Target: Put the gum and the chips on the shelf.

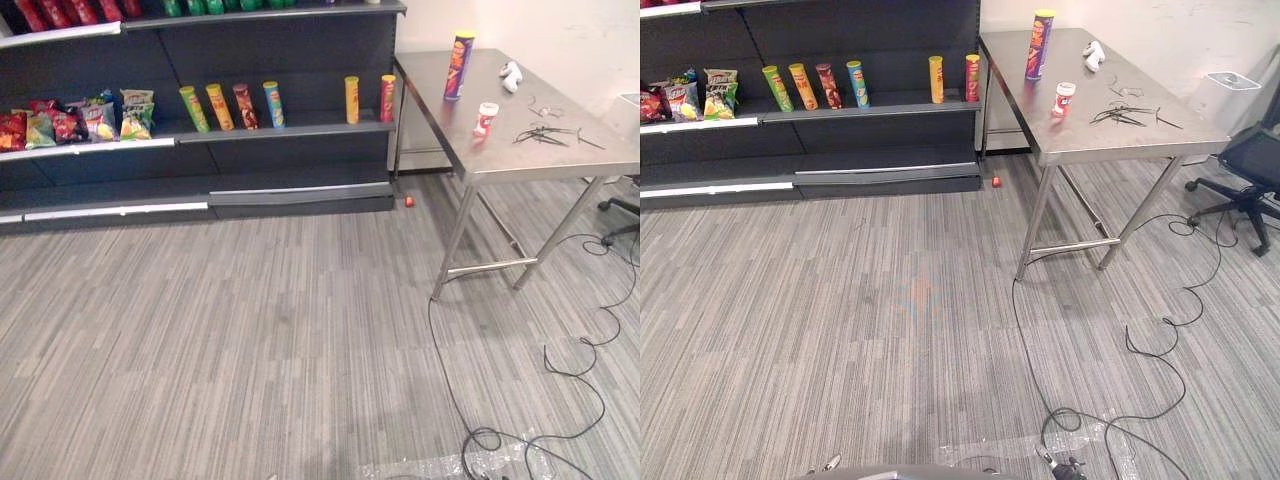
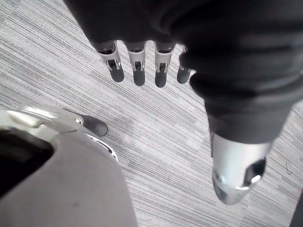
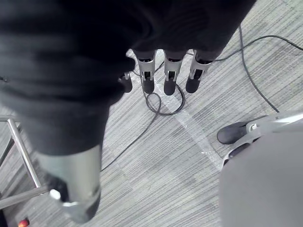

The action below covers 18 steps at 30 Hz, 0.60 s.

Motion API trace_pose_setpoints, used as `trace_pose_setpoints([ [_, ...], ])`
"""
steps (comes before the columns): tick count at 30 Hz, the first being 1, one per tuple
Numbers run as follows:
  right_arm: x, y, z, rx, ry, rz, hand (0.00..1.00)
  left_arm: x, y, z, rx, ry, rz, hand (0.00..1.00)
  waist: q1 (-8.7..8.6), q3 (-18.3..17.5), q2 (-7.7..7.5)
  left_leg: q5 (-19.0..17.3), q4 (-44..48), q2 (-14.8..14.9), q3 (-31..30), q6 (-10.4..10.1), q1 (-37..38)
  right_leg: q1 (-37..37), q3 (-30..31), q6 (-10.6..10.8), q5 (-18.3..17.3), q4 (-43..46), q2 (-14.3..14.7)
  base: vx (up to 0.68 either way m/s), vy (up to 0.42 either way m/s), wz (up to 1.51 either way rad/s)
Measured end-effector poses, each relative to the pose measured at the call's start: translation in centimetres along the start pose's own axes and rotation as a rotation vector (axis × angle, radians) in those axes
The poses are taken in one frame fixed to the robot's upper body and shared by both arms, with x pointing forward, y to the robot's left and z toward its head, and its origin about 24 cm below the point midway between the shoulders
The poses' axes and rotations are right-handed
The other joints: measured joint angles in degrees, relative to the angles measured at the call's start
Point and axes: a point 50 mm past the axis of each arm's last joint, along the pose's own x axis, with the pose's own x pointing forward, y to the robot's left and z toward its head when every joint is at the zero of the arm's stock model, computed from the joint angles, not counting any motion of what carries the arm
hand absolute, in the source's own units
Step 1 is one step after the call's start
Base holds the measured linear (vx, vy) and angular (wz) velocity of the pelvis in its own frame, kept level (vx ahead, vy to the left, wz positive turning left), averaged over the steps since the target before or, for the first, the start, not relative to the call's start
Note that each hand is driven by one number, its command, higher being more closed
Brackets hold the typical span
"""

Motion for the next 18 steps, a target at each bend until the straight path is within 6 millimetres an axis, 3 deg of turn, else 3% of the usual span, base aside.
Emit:
trace_pose_setpoints([
  [8,0.2,1.5,1.5,-0.072,-0.099,-0.003,0.0,0.0,-0.1,0.0,0.005,0.002,0.005,0.0,0.03,0.27,-0.19,-0.15,-0.14,0.17,0.28,-0.23,0.37,0.24,0.0,1.21,-0.22,-0.14,0.05,0.0,0.0,0.0],
  [14,0.3,2.8,1.2,-0.023,-0.051,0.088,0.0,0.1,-0.1,0.1,0.009,0.002,0.001,0.0,0.04,0.86,-0.31,-0.23,-0.22,0.17,0.63,-0.35,0.8,0.46,0.22,1.18,-0.2,-0.15,0.03,-0.01,-0.005,-0.02],
  [18,0.4,2.6,0.7,0.051,0.022,0.156,0.0,0.1,-0.1,0.0,0.006,0.02,0.017,0.0,0.07,0.81,-0.19,-0.37,-0.24,0.16,0.69,-0.55,0.97,0.8,0.18,1.16,-0.18,-0.52,0.03,0.0,0.0,0.0],
])
